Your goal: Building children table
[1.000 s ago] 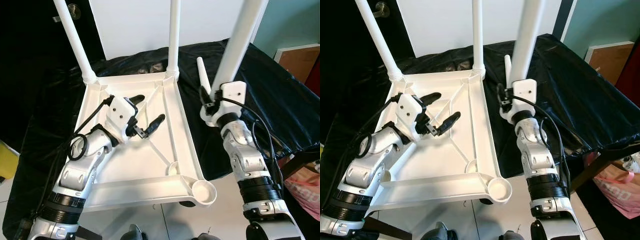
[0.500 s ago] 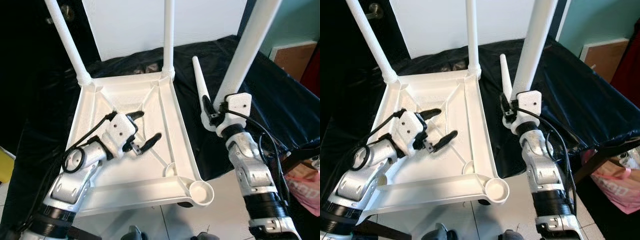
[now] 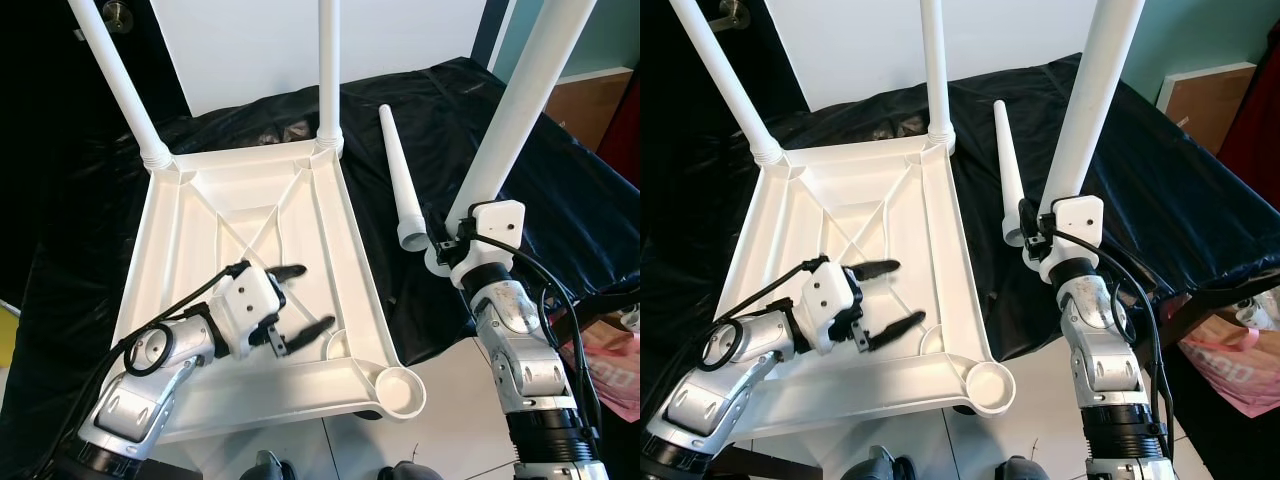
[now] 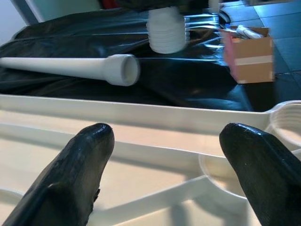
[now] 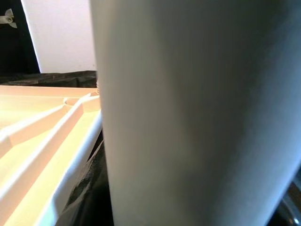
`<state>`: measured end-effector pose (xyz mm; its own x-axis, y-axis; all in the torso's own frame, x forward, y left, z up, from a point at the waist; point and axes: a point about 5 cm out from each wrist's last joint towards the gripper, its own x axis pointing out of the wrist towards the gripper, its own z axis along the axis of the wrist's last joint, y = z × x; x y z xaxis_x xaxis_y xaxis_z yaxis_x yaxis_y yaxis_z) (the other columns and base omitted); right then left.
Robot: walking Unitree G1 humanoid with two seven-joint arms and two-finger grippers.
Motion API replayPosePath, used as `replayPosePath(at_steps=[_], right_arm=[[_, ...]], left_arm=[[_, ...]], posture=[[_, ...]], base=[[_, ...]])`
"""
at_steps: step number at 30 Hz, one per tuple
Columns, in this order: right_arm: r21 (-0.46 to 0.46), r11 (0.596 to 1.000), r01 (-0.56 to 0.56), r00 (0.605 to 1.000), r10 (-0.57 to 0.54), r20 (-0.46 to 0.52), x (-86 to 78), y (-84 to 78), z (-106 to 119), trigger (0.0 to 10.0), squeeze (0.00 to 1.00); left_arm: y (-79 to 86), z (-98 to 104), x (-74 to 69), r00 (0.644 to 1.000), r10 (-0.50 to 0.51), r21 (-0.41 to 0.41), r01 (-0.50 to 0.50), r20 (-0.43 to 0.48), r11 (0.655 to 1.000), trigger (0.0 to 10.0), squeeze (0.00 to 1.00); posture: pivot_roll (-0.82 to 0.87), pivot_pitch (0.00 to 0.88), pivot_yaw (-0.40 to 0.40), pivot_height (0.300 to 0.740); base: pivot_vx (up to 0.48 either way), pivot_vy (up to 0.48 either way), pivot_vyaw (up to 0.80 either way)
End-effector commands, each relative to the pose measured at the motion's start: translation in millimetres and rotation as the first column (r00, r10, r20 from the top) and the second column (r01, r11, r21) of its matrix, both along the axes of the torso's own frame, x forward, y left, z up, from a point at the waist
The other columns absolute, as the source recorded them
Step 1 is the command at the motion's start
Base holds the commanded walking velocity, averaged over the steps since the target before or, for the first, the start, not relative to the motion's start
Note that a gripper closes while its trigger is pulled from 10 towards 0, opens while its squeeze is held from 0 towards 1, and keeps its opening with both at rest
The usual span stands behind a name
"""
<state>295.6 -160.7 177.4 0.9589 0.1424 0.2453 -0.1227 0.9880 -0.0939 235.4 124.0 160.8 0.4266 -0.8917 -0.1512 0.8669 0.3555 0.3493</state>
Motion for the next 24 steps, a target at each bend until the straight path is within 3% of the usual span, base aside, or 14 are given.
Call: replayPosePath(at_steps=[1,9,16,21,24], right_arm=[[-0.002,1.000,0.005,1.000,-0.005,0.001,-2.0,-3.2,1,10.0,0.00],[-0.015,1.000,0.001,1.000,-0.001,-0.005,-1.8,-4.5,1,10.0,0.00],[-0.034,0.999,-0.027,1.000,0.028,0.004,4.2,-2.3,7,10.0,0.00],[-0.039,0.999,-0.035,0.999,0.035,0.007,5.9,-2.0,8,10.0,0.00],[-0.047,0.998,-0.043,0.999,0.043,0.010,8.6,-2.5,11,10.0,0.00]], left_arm=[[0.1,-1,-5.2,0.999,-0.047,0.018,0.048,-0.027,0.999,10.0,0.00],[1.1,-6,-12.3,0.997,-0.068,0.059,0.070,-0.044,0.996,10.0,0.00],[5.6,-18,-15.0,0.997,-0.067,0.179,0.072,-0.033,0.981,10.0,0.00],[8.1,-21,-13.8,0.998,-0.053,0.207,0.060,-0.037,0.976,10.0,0.00],[14.4,-30,-14.2,0.998,-0.029,0.276,0.045,-0.060,0.960,10.0,0.00]], posture=[[-0.12,0.127,0.040,0.740],[-0.12,0.112,0.030,0.740],[-0.11,0.098,0.008,0.740],[-0.10,0.101,0.001,0.740],[-0.10,0.107,0.000,0.740]], base=[[0.000,0.000,0.00],[0.000,0.000,0.00],[0.000,0.000,0.00],[0.000,0.000,0.00],[0.000,0.000,0.00]])
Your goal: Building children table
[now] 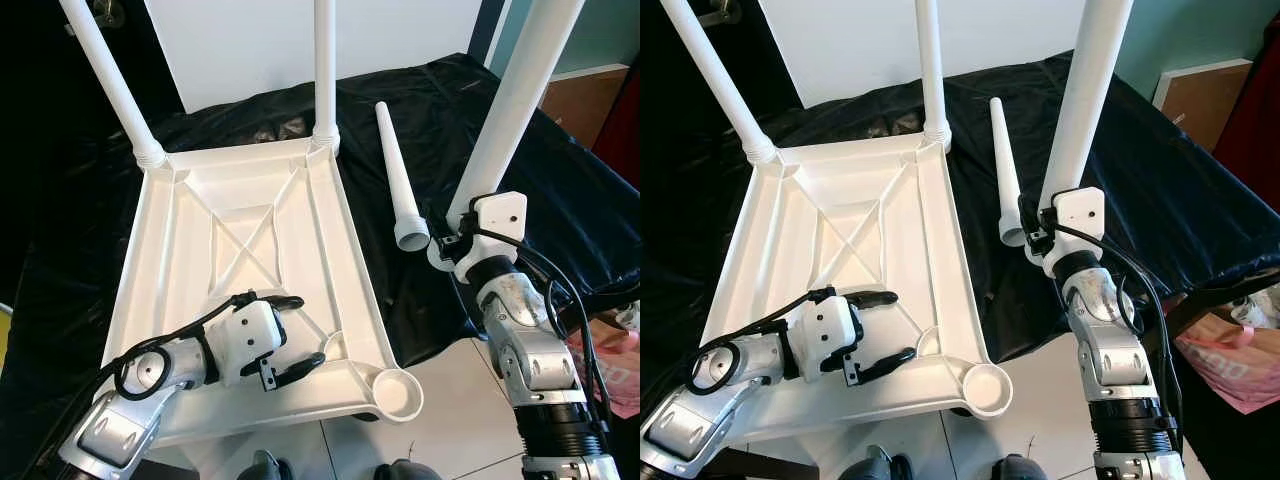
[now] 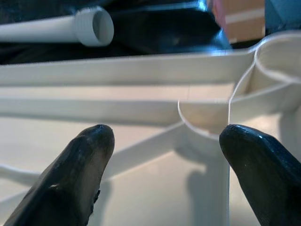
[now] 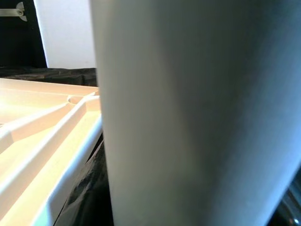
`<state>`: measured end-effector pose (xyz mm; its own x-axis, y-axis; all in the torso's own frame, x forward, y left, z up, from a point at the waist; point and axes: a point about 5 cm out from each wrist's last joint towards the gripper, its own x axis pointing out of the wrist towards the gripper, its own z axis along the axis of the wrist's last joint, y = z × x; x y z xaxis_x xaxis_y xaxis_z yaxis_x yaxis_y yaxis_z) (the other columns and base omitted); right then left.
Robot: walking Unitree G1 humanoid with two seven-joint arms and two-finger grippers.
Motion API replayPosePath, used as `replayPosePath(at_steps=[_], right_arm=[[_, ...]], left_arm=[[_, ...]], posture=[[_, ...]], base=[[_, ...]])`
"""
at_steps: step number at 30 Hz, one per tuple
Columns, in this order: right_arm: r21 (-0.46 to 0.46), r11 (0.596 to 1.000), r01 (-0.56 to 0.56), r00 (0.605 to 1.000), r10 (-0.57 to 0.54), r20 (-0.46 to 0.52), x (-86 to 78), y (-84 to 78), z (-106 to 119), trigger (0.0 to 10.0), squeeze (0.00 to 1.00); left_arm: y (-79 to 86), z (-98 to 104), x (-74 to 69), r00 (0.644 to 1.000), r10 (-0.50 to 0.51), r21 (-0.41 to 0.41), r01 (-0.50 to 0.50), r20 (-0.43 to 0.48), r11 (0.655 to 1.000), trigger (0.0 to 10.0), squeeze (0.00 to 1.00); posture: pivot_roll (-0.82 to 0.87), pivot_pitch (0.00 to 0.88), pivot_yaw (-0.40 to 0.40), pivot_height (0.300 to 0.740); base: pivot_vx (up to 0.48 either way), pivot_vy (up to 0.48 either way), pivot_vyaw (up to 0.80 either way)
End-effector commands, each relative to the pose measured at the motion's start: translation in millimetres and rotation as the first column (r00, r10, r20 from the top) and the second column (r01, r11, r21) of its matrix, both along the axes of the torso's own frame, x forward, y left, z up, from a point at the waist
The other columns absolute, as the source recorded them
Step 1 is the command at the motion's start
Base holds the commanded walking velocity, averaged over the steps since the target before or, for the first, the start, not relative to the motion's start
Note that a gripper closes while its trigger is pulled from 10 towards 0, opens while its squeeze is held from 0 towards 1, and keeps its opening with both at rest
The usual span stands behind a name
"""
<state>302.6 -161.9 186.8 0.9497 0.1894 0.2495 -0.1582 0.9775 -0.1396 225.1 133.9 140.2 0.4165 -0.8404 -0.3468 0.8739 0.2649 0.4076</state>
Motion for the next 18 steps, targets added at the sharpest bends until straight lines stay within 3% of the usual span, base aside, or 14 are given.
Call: replayPosePath(at_steps=[1,18], right_arm=[[-0.002,1.000,-0.005,1.000,0.005,-0.001,1.6,-1.3,1.8,10.0,0.00],[-0.015,1.000,0.011,1.000,-0.011,0.011,4.4,-6.0,5.7,10.0,0.00]], left_arm=[[4.5,-9.0,-3.8,0.999,-0.023,0.061,0.026,-0.047,0.998,10.0,0.00],[2.7,-18.0,-9.4,0.996,-0.064,0.111,0.071,-0.069,0.991,10.0,0.00]], posture=[[-0.10,0.107,0.000,0.740],[-0.12,0.112,0.007,0.740]], base=[[0.000,0.000,0.00],[0.000,0.000,0.00]])
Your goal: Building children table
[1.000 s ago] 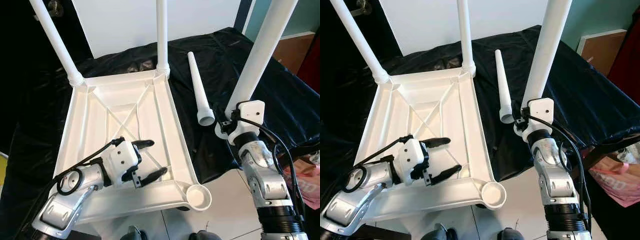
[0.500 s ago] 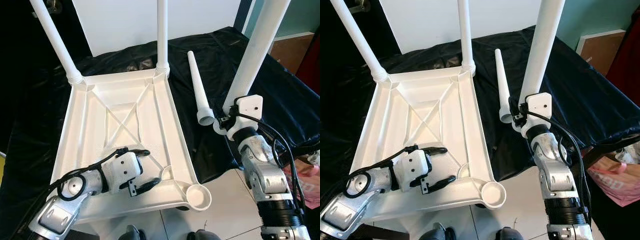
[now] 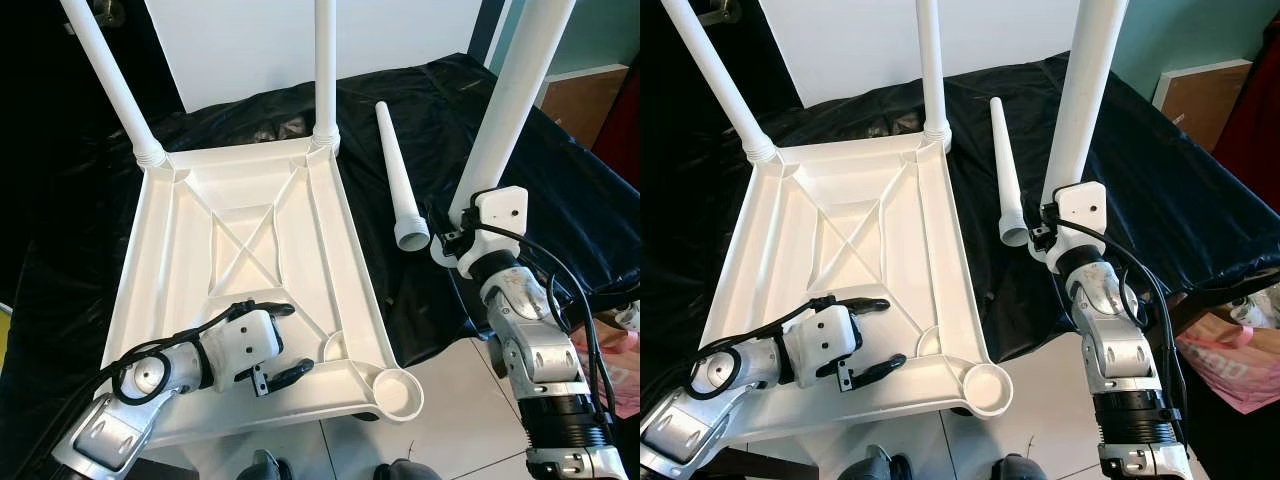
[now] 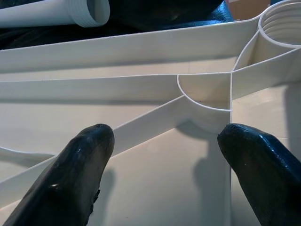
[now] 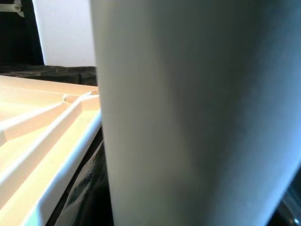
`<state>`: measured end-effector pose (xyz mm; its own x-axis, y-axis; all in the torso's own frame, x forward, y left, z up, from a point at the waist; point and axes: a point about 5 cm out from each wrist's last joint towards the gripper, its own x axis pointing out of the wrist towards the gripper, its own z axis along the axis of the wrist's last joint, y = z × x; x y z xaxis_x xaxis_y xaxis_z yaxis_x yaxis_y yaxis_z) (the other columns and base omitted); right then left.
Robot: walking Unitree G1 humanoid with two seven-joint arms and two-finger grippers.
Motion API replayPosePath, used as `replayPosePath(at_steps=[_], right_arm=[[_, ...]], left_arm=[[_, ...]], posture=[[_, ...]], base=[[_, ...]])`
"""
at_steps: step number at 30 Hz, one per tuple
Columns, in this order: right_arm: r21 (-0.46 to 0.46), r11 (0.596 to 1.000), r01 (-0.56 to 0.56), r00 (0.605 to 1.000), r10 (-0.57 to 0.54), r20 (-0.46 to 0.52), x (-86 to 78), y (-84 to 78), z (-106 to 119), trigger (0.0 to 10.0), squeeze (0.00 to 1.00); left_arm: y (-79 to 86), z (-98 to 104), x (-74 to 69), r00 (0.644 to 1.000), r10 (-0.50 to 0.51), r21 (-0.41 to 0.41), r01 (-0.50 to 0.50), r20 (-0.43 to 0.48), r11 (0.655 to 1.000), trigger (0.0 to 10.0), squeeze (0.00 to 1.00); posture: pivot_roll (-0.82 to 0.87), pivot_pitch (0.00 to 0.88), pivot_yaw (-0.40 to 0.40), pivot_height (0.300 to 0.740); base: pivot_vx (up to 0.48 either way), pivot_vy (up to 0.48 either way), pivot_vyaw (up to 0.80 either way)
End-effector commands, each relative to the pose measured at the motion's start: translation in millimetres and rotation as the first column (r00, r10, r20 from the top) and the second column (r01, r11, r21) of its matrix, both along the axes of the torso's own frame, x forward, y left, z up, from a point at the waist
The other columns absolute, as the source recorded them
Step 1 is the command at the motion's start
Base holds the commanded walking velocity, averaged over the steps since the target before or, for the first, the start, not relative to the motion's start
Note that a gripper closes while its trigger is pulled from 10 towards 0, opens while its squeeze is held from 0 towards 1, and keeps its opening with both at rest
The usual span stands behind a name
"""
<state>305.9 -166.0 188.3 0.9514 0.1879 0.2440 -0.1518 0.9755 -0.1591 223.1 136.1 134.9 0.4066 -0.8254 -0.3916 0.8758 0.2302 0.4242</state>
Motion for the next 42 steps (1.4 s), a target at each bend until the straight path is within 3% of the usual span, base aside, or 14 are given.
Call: replayPosePath(at_steps=[1,10,13,14,16,18,20,29,37,39,41,42], right_arm=[[0.004,1.000,0.004,1.000,-0.004,0.013,0.8,-2.2,4,10.0,0.00],[0.002,1.000,-0.001,1.000,0.001,0.010,1.3,-1.2,3,10.0,0.00],[0.000,1.000,-0.003,1.000,0.003,0.010,2.1,-0.8,3,10.0,0.00],[0.000,1.000,-0.004,1.000,0.004,0.011,2.6,-1.0,3,10.0,0.00],[0.001,1.000,-0.006,1.000,0.006,0.012,3.5,-0.6,3,10.0,0.00],[0.002,1.000,-0.011,1.000,0.011,0.014,4.1,0.7,4,10.0,0.00],[0.002,1.000,-0.013,1.000,0.013,0.016,4.7,1.4,4,10.0,0.00],[0.006,1.000,-0.011,1.000,0.011,0.020,4.9,1.5,5,10.0,0.00],[0.012,1.000,-0.007,1.000,0.007,0.022,4.7,2.6,4,10.0,0.00],[0.015,1.000,-0.005,1.000,0.004,0.023,4.3,2.6,4,10.0,0.00],[0.015,1.000,-0.005,1.000,0.004,0.023,4.3,2.6,4,10.0,0.00],[0.016,1.000,-0.002,1.000,0.002,0.024,4.3,2.3,4,10.0,0.00]], left_arm=[[-1.3,-10,-8.0,0.996,-0.055,0.030,0.057,-0.065,0.998,10.0,0.00],[-5.9,2,-10.0,0.994,-0.061,-0.071,0.054,-0.090,0.996,10.0,0.00],[-8.7,10,-11.6,0.994,-0.073,-0.135,0.061,-0.084,0.989,10.0,0.00],[-11.1,16,-12.1,0.992,-0.077,-0.198,0.056,-0.104,0.979,10.0,0.00],[-11.4,16,-13.1,0.991,-0.086,-0.174,0.067,-0.104,0.982,10.0,0.00],[-8.1,4,-12.8,0.993,-0.080,-0.070,0.074,-0.087,0.995,10.0,0.00],[-7.1,-2,-12.5,0.994,-0.079,-0.028,0.077,-0.079,0.997,10.0,0.00],[-4.3,-5,-5.2,0.997,-0.032,0.006,0.032,-0.068,0.999,10.0,0.00],[0.9,-9,20.2,0.986,0.168,0.038,-0.167,-0.012,0.985,10.0,0.00],[4.0,-7,35.2,0.958,0.287,-0.002,-0.287,-0.011,0.958,10.0,0.00],[4.0,-7,35.2,0.958,0.287,-0.002,-0.287,-0.011,0.958,10.0,0.00],[4.8,-4,43.2,0.939,0.342,-0.041,-0.343,-0.032,0.939,10.0,0.00]], posture=[[-0.12,0.112,0.007,0.740],[-0.11,0.108,0.006,0.740],[-0.11,0.108,0.004,0.740],[-0.11,0.107,0.001,0.740],[-0.11,0.105,0.001,0.740],[-0.11,0.103,0.000,0.740],[-0.11,0.102,0.001,0.740],[-0.11,0.099,0.006,0.740],[-0.11,0.099,0.013,0.740],[-0.11,0.099,0.015,0.740],[-0.11,0.099,0.015,0.740],[-0.11,0.096,0.016,0.740]], base=[[0.000,0.000,0.00],[0.000,0.000,0.00],[0.000,0.000,0.00],[0.000,0.000,0.00],[0.000,0.000,0.00],[0.000,0.000,0.00],[0.000,0.000,0.00],[0.000,0.000,0.00],[0.000,0.000,0.00],[0.000,0.000,0.00],[0.000,0.000,0.00],[0.000,0.000,0.00]])
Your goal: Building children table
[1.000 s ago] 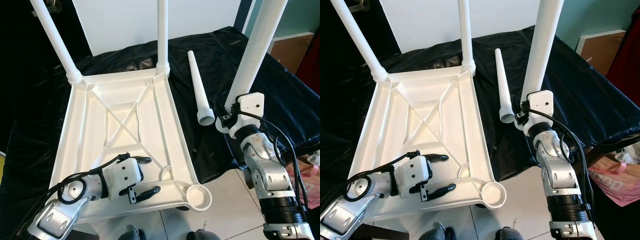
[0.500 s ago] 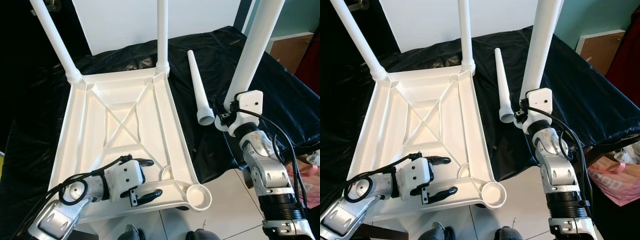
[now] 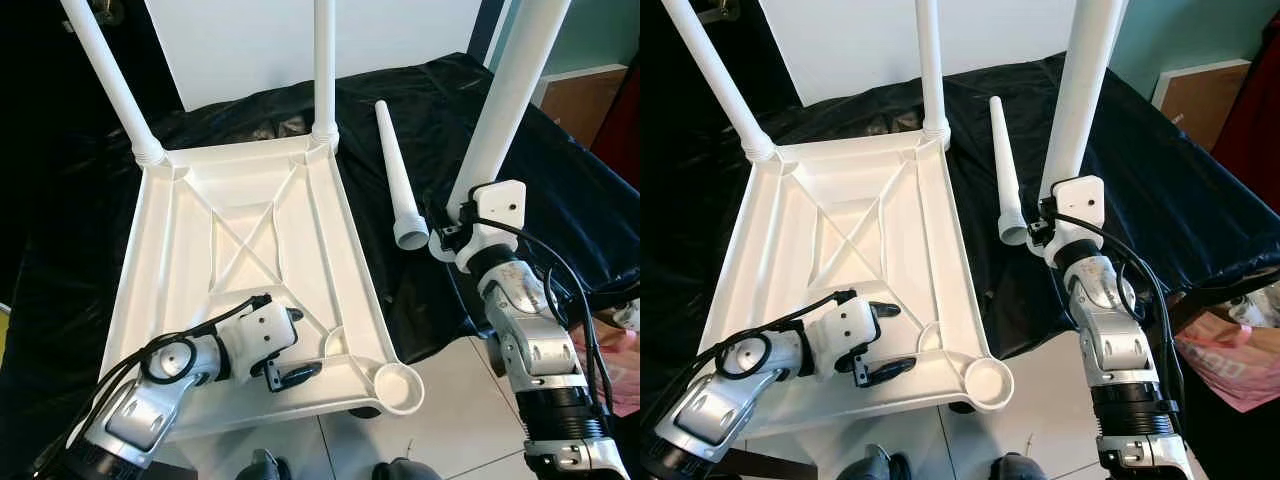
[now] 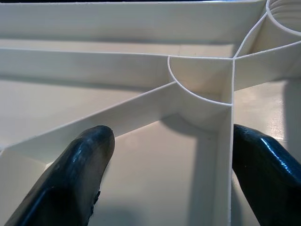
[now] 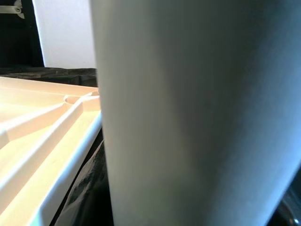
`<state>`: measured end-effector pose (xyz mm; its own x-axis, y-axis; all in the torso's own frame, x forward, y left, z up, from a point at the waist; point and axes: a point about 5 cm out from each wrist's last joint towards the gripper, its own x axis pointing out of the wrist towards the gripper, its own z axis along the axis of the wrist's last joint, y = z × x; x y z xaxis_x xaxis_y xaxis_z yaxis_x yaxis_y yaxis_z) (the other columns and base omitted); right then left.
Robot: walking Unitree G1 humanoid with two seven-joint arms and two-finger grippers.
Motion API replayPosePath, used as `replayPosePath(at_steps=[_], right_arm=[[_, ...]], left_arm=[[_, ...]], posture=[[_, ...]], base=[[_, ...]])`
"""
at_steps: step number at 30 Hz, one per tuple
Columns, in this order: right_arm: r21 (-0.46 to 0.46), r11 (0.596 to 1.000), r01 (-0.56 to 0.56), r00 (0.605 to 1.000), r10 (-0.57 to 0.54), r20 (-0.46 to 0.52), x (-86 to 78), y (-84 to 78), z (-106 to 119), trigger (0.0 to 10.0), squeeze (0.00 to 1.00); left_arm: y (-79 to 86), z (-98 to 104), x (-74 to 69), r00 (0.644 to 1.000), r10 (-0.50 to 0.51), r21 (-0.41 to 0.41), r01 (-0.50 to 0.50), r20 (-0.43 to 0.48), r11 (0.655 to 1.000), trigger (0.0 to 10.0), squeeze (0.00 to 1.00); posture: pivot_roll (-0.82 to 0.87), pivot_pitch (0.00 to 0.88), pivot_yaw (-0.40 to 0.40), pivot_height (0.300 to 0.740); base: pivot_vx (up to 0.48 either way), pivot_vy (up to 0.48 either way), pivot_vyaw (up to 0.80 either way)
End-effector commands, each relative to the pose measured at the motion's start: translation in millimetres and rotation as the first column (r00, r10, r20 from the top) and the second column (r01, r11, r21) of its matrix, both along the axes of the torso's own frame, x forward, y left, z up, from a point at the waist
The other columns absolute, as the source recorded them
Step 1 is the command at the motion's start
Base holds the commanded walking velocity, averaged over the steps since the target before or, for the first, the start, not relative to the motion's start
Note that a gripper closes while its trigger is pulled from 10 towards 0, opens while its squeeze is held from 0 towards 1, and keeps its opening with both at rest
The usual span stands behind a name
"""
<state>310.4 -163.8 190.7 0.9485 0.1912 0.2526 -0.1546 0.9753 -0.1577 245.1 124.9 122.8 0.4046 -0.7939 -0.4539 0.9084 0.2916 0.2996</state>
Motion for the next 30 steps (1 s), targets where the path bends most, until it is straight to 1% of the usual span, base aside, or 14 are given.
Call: replayPosePath(at_steps=[1,3,5,6,7,8,10,12,14,15,17,23,25,30], right_arm=[[0.014,1.000,0.004,1.000,-0.004,0.016,-0.2,-0.1,2,10.0,0.00],[0.014,1.000,0.004,1.000,-0.004,0.016,-0.2,-0.1,2,10.0,0.00],[0.017,1.000,0.008,1.000,-0.008,0.018,-0.5,-0.1,2,10.0,0.00],[0.017,1.000,0.008,1.000,-0.008,0.018,-0.5,-0.1,2,10.0,0.00],[0.019,1.000,0.009,1.000,-0.009,0.019,-0.8,0.1,2,10.0,0.00],[0.021,1.000,0.010,1.000,-0.011,0.020,-1.3,0.2,2,10.0,0.00],[0.021,1.000,0.010,1.000,-0.011,0.020,-1.3,0.2,2,10.0,0.00],[0.023,1.000,0.012,1.000,-0.012,0.020,-2.1,0.3,2,10.0,0.00],[0.023,1.000,0.012,1.000,-0.012,0.020,-2.1,0.3,2,10.0,0.00],[0.024,1.000,0.012,1.000,-0.012,0.020,-2.6,0.4,2,10.0,0.00],[0.023,1.000,0.011,1.000,-0.011,0.019,-3.2,0.6,1,10.0,0.00],[0.023,1.000,0.004,1.000,-0.004,0.018,-4.4,1.8,0,10.0,0.00],[0.029,1.000,-0.012,1.000,0.011,0.021,-5.4,4.9,0,10.0,0.00],[0.035,0.999,-0.022,0.999,0.021,0.024,-6.4,7.1,0,10.0,0.00]], left_arm=[[16.7,12,29.6,0.937,0.335,-0.080,-0.328,0.103,0.941,10.0,0.00],[16.7,12,29.6,0.937,0.335,-0.080,-0.328,0.103,0.941,10.0,0.00],[20.0,18,49.9,0.878,0.469,-0.133,-0.455,0.099,0.880,10.0,0.00],[20.0,18,49.9,0.878,0.469,-0.133,-0.455,0.099,0.880,10.0,0.00],[22.1,20,58.8,0.845,0.526,-0.154,-0.509,0.098,0.847,10.0,0.00],[25.0,23,68.7,0.801,0.594,-0.179,-0.574,0.082,0.799,10.0,0.00],[25.0,23,68.7,0.801,0.594,-0.179,-0.574,0.082,0.799,10.0,0.00],[27.5,28,81.0,0.740,0.668,-0.203,-0.644,0.080,0.738,10.0,0.00],[27.5,28,81.0,0.740,0.668,-0.203,-0.644,0.080,0.738,10.0,0.00],[27.3,31,86.1,0.714,0.694,-0.209,-0.667,0.098,0.715,10.0,0.00],[21.3,35,91.2,0.701,0.706,-0.222,-0.675,0.105,0.704,10.0,0.00],[12.6,40,94.0,0.692,0.706,-0.243,-0.666,0.152,0.705,10.0,0.00],[9.7,45,89.0,0.756,0.629,-0.275,-0.575,0.181,0.771,10.0,0.00],[11.2,52,85.0,0.788,0.595,-0.331,-0.526,0.158,0.784,10.0,0.00]], posture=[[-0.11,0.095,0.019,0.740],[-0.11,0.095,0.019,0.740],[-0.12,0.093,0.023,0.740],[-0.12,0.093,0.023,0.740],[-0.12,0.091,0.025,0.740],[-0.12,0.089,0.029,0.740],[-0.12,0.089,0.029,0.740],[-0.13,0.085,0.031,0.740],[-0.13,0.085,0.031,0.740],[-0.13,0.085,0.034,0.740],[-0.13,0.081,0.037,0.740],[-0.14,0.073,0.037,0.740],[-0.14,0.066,0.038,0.740],[-0.12,0.063,0.033,0.740]], base=[[0.000,0.000,0.00],[0.000,0.000,0.00],[0.000,0.000,0.00],[0.000,0.000,0.00],[0.000,0.000,0.00],[0.000,0.000,0.00],[0.000,0.000,0.00],[0.000,0.000,0.00],[0.000,0.000,0.00],[0.000,0.000,0.00],[0.000,0.000,0.00],[0.000,0.000,0.00],[0.000,0.000,0.00],[0.000,0.000,0.00]])
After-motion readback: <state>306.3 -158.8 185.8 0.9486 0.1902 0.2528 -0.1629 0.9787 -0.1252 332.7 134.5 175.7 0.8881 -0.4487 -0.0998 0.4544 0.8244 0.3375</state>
